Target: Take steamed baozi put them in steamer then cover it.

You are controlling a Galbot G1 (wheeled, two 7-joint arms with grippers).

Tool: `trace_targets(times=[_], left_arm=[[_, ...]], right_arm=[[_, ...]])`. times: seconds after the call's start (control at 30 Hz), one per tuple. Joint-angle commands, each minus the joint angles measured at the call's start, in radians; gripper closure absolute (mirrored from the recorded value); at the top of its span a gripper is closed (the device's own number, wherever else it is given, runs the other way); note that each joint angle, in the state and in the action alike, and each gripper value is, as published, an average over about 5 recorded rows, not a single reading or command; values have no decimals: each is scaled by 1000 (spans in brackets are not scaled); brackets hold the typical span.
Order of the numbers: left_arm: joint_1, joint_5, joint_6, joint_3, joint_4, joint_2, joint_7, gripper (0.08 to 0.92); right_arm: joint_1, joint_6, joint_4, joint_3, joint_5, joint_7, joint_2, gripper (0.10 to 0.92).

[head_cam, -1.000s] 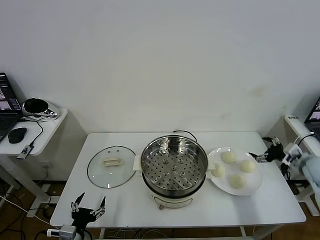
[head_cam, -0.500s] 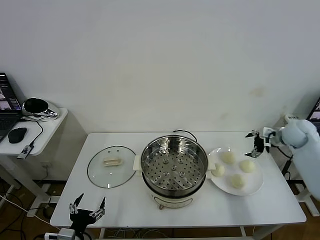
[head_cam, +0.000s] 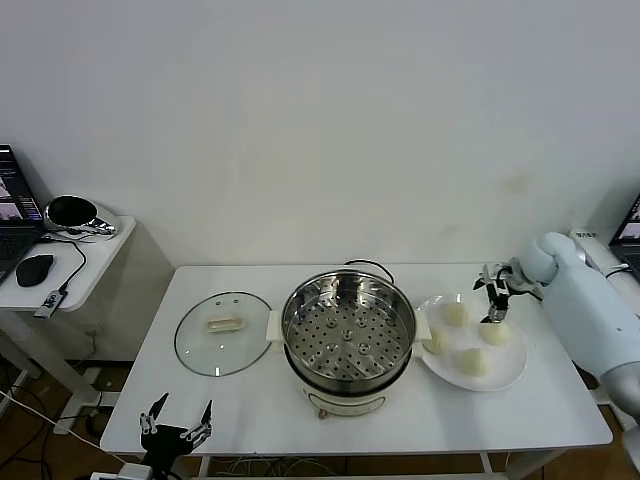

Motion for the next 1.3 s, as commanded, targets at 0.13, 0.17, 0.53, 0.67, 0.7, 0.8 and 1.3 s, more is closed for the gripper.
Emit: trace_targets(times=[0.13, 0.17, 0.53, 0.67, 0.7, 0.8, 1.3], left_arm=[[2, 1, 0, 1, -3, -2, 0, 177], [2, 1, 0, 1, -2, -2, 0, 177], [5, 2, -1, 3, 4, -2, 0, 177], [4, 2, -1, 4, 8, -2, 0, 177], [3, 2, -1, 4, 9, -2, 0, 177], [2, 2, -1, 3, 11, 0, 0, 177], [-7, 4, -2, 12, 23, 1, -1, 177]], right_arm=[[30, 27, -109, -15, -57, 26, 81, 203], [30, 28, -113, -15, -61, 28, 84, 203], [27, 51, -189, 14, -125, 65, 124, 203], [29, 52, -226, 29, -130, 88, 141, 203], [29, 52, -233, 30, -131, 90, 143, 203], [26, 51, -238, 34, -132, 94, 146, 203], [28, 50, -245, 38, -121, 105, 145, 331]])
